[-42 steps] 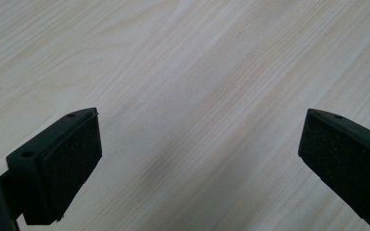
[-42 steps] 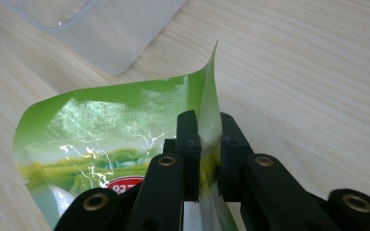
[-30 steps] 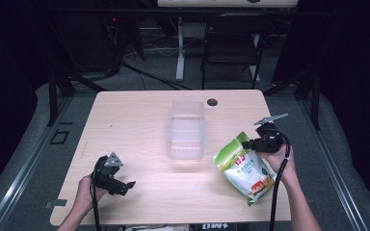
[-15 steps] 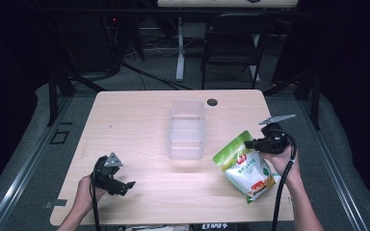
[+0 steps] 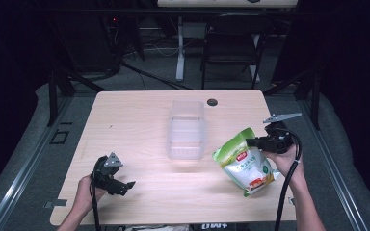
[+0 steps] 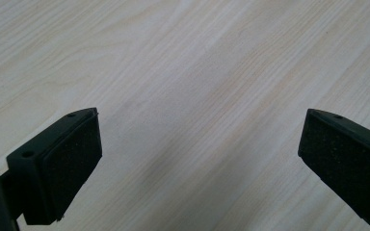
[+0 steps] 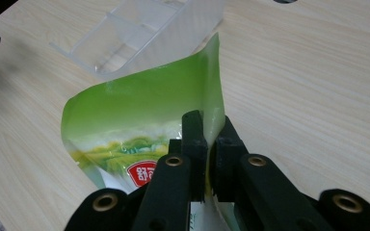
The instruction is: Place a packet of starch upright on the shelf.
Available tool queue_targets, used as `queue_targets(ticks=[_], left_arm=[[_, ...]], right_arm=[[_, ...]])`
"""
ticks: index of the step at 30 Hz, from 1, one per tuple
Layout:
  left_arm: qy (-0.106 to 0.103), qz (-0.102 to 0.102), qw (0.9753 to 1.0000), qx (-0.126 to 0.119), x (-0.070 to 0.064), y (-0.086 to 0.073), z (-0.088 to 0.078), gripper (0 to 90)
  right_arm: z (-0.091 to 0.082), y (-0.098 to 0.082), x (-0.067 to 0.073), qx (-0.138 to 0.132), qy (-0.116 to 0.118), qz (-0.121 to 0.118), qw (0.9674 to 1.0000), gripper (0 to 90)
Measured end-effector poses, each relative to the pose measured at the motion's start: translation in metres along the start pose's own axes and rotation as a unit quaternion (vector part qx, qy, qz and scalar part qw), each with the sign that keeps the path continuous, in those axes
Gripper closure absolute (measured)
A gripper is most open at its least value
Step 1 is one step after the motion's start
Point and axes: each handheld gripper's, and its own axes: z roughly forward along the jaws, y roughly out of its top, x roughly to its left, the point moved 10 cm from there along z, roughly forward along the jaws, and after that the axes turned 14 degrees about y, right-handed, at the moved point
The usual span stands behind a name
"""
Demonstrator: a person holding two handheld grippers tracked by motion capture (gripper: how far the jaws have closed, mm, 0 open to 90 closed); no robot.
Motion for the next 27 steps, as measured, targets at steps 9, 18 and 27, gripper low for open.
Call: queue_targets(ticks=[9, 18, 27], left_arm=[[0.000, 0.001, 1.0000, 0.001, 0.000, 0.000, 0.000, 1.6], [0.000, 0.002, 1.0000, 0.001, 0.000, 0.000, 0.001, 1.6], [0.001, 0.001, 1.0000, 0.001, 0.000, 0.000, 0.001, 1.6]], right_arm=[[-0.004, 0.004, 0.001, -0.015, 0.007, 0.000, 0.9999, 88.4], [-0.012, 0.012, 0.006, -0.035, 0.017, -0.003, 0.9993, 88.5], [-0.011, 0.024, 0.008, -0.039, 0.007, -0.012, 0.9991, 88.6]])
